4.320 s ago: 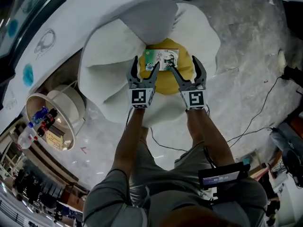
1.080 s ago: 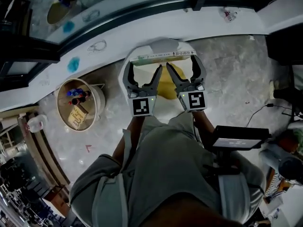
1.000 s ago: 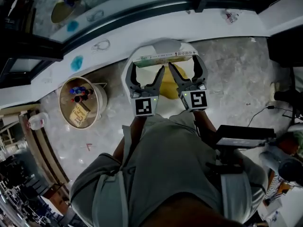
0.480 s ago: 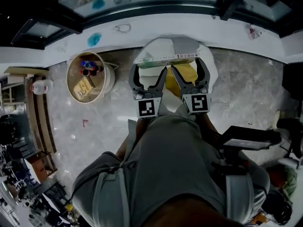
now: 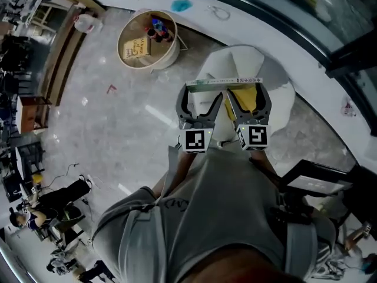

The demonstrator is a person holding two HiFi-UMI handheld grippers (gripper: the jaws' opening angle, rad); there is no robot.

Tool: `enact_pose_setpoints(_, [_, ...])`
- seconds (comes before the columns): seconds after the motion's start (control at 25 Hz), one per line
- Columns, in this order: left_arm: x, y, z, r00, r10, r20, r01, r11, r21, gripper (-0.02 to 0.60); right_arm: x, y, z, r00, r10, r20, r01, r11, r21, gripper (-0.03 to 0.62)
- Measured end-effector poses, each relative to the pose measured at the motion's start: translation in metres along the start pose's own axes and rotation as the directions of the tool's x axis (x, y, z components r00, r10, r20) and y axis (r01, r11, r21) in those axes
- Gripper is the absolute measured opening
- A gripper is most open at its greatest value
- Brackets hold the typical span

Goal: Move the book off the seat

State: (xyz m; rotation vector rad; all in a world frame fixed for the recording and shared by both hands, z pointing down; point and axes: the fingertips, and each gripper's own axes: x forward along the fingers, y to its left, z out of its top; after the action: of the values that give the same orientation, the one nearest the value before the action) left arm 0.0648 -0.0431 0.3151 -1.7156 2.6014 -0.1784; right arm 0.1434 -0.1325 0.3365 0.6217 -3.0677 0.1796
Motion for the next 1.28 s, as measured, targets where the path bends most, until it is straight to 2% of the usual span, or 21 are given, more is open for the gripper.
enact_pose_setpoints(0.12, [-0.019, 0.037, -0.001, 0.999, 0.048, -0.009, -0.048, 0.999, -0.009, 0.422, 0.015, 0.037, 0.011, 0.999, 0.040, 0.004, -0.040, 0.999, -0.023, 0.380])
enact_pose_setpoints(0.32, [-0.041, 0.114, 0.008, 0.993, 0.108, 0.052, -0.106, 0.994, -0.038, 0.422, 0.058, 0.108, 0.030, 0.995, 0.094, 0.028, -0.091, 0.990, -0.104, 0.380])
enact_pose_setpoints(0.52, [-0.077, 0.214, 0.016, 0.978, 0.185, 0.099, -0.177, 0.981, -0.081, 0.422, 0.105, 0.203, 0.033, 0.990, 0.142, 0.010, -0.141, 0.986, -0.090, 0.380])
enact_pose_setpoints(0.76, [-0.122, 0.339, -0.021, 0.968, 0.240, 0.070, -0.235, 0.969, -0.075, 0.422, 0.171, 0.324, 0.012, 0.980, 0.199, 0.006, -0.197, 0.976, -0.093, 0.380])
enact_pose_setpoints(0.84, [-0.138, 0.378, -0.028, 0.964, 0.260, 0.051, -0.257, 0.965, -0.057, 0.422, 0.190, 0.362, 0.007, 0.975, 0.221, -0.001, -0.220, 0.972, -0.082, 0.380])
enact_pose_setpoints(0.92, [-0.154, 0.408, -0.030, 0.956, 0.290, 0.050, -0.287, 0.956, -0.070, 0.422, 0.202, 0.395, 0.006, 0.968, 0.250, -0.009, -0.250, 0.964, -0.086, 0.380])
enact_pose_setpoints(1.04, [-0.166, 0.438, -0.030, 0.940, 0.334, 0.066, -0.327, 0.940, -0.103, 0.422, 0.216, 0.425, 0.011, 0.956, 0.294, -0.008, -0.293, 0.949, -0.118, 0.380])
enact_pose_setpoints(1.28, [-0.162, 0.471, -0.034, 0.917, 0.392, 0.069, -0.380, 0.915, -0.137, 0.422, 0.248, 0.445, 0.002, 0.948, 0.315, -0.050, -0.319, 0.941, -0.111, 0.380])
